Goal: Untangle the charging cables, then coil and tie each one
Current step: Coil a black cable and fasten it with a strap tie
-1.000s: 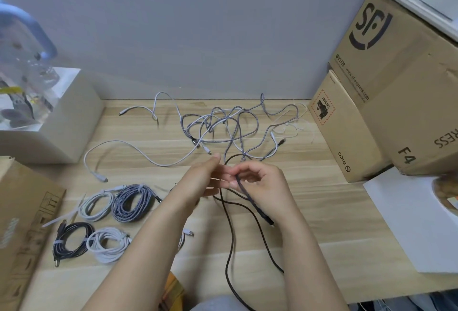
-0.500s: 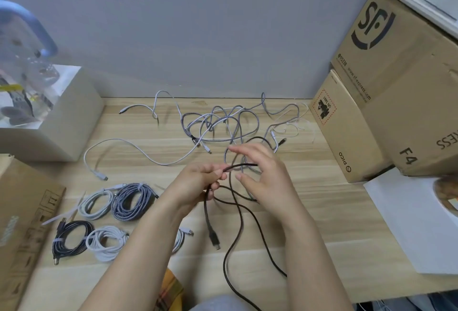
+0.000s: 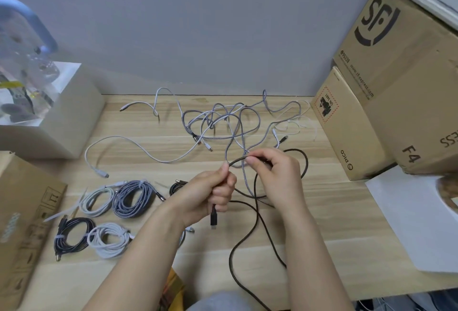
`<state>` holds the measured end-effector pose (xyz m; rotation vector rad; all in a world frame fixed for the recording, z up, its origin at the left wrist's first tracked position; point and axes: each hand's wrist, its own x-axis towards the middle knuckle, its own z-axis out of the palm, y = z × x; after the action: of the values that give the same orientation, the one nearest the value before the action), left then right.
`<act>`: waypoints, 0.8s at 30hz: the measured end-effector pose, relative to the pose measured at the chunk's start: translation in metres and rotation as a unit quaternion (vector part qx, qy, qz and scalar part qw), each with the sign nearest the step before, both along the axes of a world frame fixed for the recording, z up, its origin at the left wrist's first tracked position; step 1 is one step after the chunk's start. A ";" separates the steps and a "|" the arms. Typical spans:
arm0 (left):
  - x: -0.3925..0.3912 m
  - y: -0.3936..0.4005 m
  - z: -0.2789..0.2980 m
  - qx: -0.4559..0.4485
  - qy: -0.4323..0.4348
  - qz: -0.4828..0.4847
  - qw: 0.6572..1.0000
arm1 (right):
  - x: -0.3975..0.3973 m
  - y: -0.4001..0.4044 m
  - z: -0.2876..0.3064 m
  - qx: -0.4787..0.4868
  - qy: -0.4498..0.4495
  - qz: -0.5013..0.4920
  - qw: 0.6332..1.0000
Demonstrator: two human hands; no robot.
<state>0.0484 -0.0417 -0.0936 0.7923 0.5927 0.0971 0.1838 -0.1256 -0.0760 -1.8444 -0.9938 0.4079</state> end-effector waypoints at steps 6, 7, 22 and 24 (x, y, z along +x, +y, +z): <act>0.000 0.002 0.007 -0.202 -0.167 0.002 0.965 | -0.001 0.000 -0.008 -0.089 -0.030 -0.089 0.992; 0.001 0.002 0.010 -0.220 -0.199 0.005 0.955 | -0.001 0.000 -0.010 -0.117 -0.027 -0.067 0.990; 0.017 0.012 0.011 -0.045 -0.127 0.250 0.959 | -0.030 0.004 0.013 -0.329 -0.077 0.207 0.918; 0.014 0.015 0.004 0.022 -0.100 0.227 0.969 | -0.028 0.002 0.016 -0.334 -0.099 0.213 0.913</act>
<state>0.0620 -0.0270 -0.0893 0.6680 0.5713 0.6059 0.1556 -0.1238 -0.0603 -2.2958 -1.5432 0.9311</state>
